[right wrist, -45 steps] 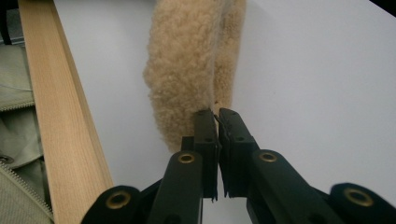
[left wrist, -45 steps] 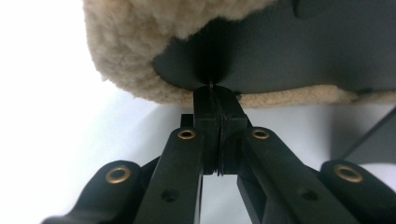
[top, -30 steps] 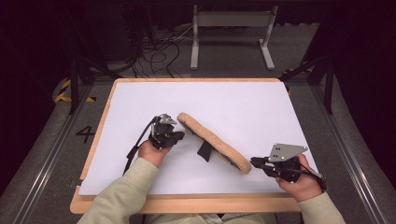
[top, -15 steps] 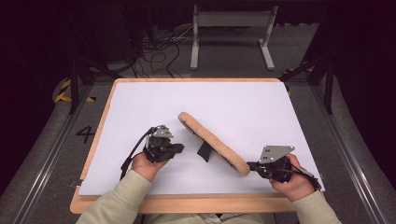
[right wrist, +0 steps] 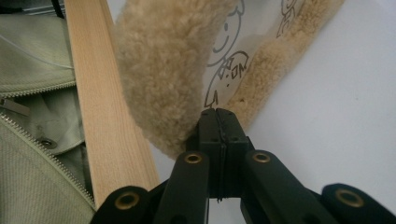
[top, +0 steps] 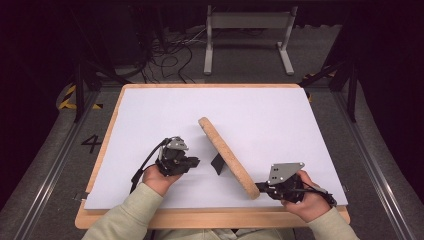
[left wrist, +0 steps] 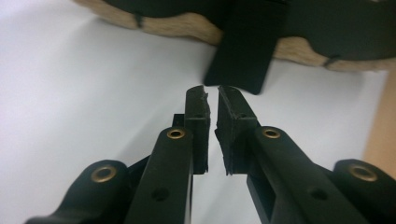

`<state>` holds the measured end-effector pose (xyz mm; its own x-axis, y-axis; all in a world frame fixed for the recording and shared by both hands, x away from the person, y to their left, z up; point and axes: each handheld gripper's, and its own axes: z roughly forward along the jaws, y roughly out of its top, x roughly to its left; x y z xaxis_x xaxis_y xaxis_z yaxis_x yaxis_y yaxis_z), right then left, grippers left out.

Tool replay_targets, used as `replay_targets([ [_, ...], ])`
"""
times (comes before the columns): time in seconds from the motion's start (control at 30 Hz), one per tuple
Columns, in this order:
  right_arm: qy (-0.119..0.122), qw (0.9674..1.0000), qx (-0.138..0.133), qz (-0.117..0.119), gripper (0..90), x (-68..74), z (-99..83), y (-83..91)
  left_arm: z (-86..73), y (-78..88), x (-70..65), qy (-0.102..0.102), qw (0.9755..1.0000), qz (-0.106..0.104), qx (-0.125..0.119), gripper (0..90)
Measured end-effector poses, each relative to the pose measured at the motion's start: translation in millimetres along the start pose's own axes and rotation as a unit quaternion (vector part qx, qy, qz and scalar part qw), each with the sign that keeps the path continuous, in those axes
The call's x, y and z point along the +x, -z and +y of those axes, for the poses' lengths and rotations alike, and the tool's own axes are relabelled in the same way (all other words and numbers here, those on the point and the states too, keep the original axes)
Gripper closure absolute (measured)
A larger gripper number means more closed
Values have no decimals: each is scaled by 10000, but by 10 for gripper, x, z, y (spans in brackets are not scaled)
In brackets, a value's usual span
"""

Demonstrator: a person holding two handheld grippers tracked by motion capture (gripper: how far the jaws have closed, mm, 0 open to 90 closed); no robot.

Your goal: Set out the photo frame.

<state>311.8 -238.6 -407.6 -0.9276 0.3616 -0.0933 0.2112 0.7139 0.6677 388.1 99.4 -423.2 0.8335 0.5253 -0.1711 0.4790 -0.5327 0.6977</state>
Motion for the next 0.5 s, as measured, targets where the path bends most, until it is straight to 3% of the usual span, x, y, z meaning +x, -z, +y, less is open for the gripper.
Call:
replay_targets([
  [0.17,45,9999,-22,124,900,36,25,-25,37,-86,-141,-268,9995,-158,101,823],
  [0.27,110,9997,-61,228,900,76,47,-56,54,-128,-213,-311,9989,-310,169,831],
  [0.33,122,9996,-53,229,900,81,51,-57,59,-149,-249,-305,9986,-380,203,833],
  [0.43,57,9998,-75,187,881,54,31,-39,86,-274,-351,-466,9965,-645,269,841],
  [0.5,40,9998,-71,162,881,44,24,-29,95,-313,-373,-515,9957,-709,297,842],
])
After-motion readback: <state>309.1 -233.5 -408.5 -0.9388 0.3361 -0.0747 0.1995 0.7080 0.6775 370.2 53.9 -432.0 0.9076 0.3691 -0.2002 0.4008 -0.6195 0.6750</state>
